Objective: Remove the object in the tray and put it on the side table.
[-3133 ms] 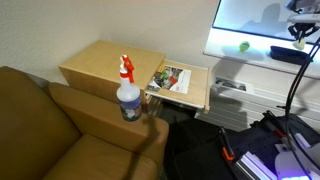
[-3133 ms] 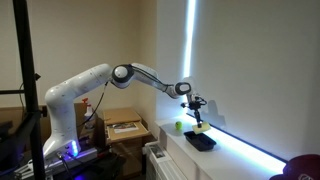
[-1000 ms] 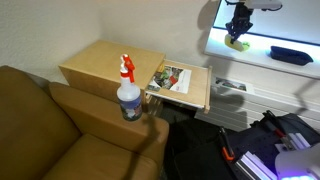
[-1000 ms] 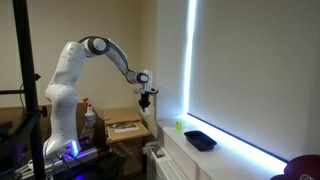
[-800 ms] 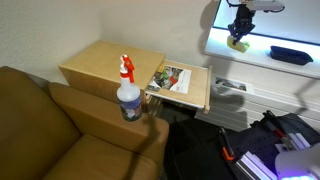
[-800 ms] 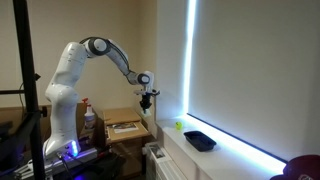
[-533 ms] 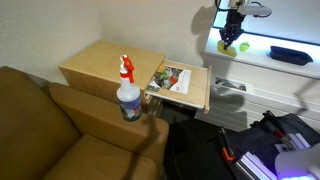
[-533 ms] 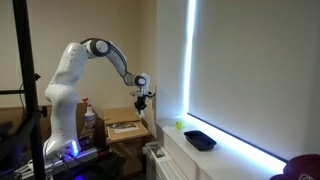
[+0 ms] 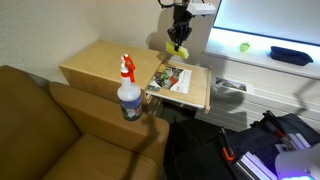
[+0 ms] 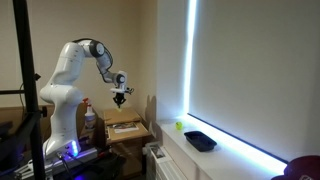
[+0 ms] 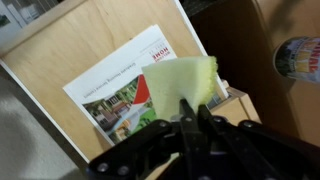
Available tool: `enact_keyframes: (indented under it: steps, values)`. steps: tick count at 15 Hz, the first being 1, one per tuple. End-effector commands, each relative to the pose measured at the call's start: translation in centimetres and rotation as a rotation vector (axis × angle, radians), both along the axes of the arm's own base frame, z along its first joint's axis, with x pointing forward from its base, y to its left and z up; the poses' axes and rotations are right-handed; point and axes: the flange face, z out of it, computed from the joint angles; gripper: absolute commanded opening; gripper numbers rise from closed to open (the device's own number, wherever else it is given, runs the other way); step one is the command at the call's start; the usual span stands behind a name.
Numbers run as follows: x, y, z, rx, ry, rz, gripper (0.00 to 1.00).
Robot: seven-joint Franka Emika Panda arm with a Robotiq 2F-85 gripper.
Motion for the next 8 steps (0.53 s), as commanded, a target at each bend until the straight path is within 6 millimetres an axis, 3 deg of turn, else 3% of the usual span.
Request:
enact_keyframes:
  steps: [1,2,3,4,5,8]
  values:
    - [-0.2,1.1,0.9,0.004,-0.014,0.016,0.08]
    - [-0.2,1.4,1.4,0.005,-0.022,0.02,0.08]
    - [-0.6,0.2,0.5,-0.022,0.003,-0.009,0.02]
    - [-0.4,0.5,-1.0,-0.022,0.025,0.006,0.02]
    - [-0.2,1.6,-2.2,0.002,0.018,0.031,0.02]
    - [1.8,8.1,-4.8,0.016,-0.106,0.115,0.02]
